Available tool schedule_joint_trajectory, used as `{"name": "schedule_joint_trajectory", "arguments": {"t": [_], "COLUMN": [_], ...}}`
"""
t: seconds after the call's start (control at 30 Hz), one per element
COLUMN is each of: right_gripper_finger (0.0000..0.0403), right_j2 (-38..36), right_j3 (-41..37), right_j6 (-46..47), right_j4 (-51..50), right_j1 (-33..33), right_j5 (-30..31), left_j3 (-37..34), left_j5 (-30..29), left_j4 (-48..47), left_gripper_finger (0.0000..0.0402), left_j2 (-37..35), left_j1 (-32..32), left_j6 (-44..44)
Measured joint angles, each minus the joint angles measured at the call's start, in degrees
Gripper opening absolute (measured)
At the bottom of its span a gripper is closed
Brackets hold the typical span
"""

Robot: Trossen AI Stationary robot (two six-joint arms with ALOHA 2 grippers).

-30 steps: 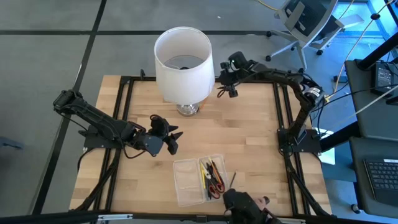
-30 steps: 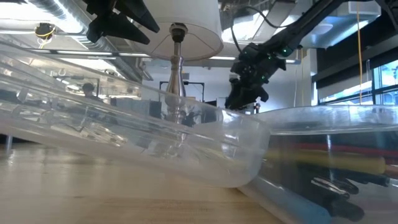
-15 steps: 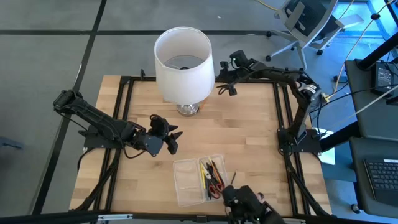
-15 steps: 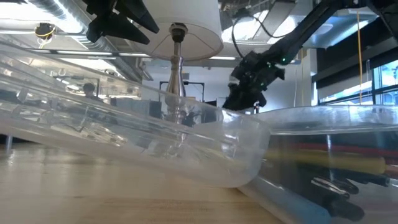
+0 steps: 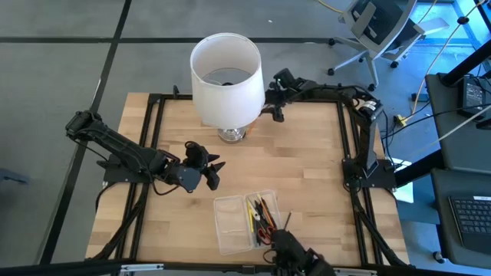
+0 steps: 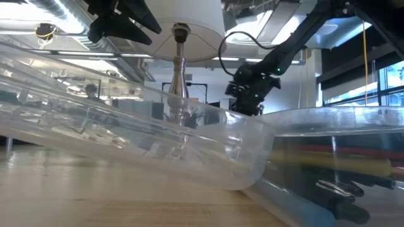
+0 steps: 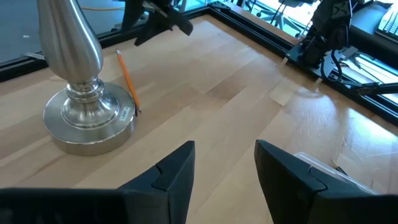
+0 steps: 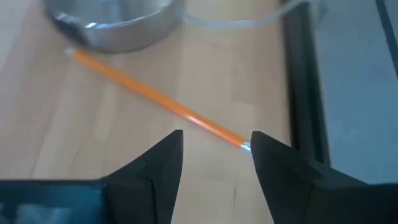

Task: Pick & place school supplies into a supply box
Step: Put the orange pencil into the transparent supply box

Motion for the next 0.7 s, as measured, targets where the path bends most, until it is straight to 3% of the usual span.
{"name": "schedule_joint_trajectory", "arguments": {"t": [0.4, 0.6, 0.7], "right_gripper_finger": [0.0194, 0.0194, 0.0194], "right_j2": [0.0, 0.7, 1.7], "right_j3": [1.7, 1.7, 1.7], "right_j6": [17.0, 22.7, 24.0], "right_j4": [6.1, 5.6, 5.9], "right_j1": [3.7, 5.2, 5.9], "right_j5": [2.7, 9.9, 10.1], "left_j3": [0.0, 0.0, 0.0], "left_j5": [0.2, 0.2, 0.2], "left_j4": [0.0, -1.2, -1.2], "left_gripper_finger": [0.0157, 0.0158, 0.0156], "left_j2": [0.0, 0.0, 0.0], "left_j1": [0.0, 0.0, 0.0], "left_j6": [0.0, 0.0, 0.0]}}
